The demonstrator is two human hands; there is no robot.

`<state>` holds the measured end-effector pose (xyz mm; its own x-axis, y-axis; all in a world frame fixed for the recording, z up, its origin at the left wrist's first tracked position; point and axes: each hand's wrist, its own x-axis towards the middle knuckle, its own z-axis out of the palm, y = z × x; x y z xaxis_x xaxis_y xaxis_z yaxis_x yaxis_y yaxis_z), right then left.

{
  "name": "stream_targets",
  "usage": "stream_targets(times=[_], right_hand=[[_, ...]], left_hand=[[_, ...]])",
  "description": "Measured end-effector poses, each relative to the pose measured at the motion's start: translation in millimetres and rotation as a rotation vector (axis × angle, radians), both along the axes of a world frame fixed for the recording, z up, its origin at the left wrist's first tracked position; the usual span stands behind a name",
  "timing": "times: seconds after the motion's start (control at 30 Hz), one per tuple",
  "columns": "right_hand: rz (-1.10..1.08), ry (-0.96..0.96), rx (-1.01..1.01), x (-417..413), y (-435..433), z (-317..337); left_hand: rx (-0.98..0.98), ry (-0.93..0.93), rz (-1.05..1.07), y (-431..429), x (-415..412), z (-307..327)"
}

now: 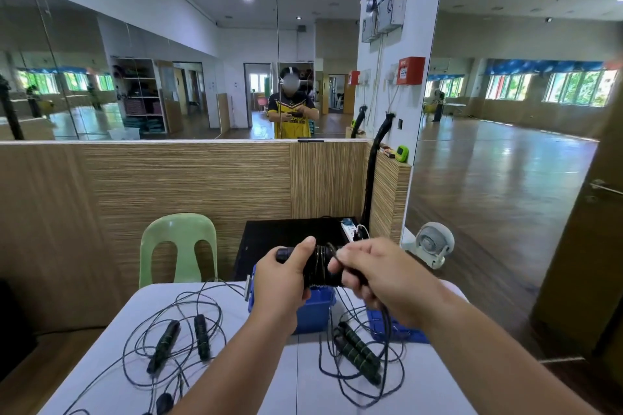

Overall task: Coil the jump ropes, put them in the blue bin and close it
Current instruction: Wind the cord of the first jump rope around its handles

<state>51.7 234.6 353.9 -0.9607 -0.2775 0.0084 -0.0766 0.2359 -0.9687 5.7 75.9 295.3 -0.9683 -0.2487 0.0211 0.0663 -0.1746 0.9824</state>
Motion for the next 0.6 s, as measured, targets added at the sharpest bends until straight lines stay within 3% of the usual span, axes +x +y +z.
stream_targets(times=[0.4, 0.6], right_hand=[[-0.037, -0.109, -0.293, 28, -19, -70], [-0.006, -0.165, -0.300, 27, -16, -98]], left_hand=[[0.090, -0.107, 0.049, 4, -5, -7], [0.168, -0.159, -0.005, 8, 0, 0]])
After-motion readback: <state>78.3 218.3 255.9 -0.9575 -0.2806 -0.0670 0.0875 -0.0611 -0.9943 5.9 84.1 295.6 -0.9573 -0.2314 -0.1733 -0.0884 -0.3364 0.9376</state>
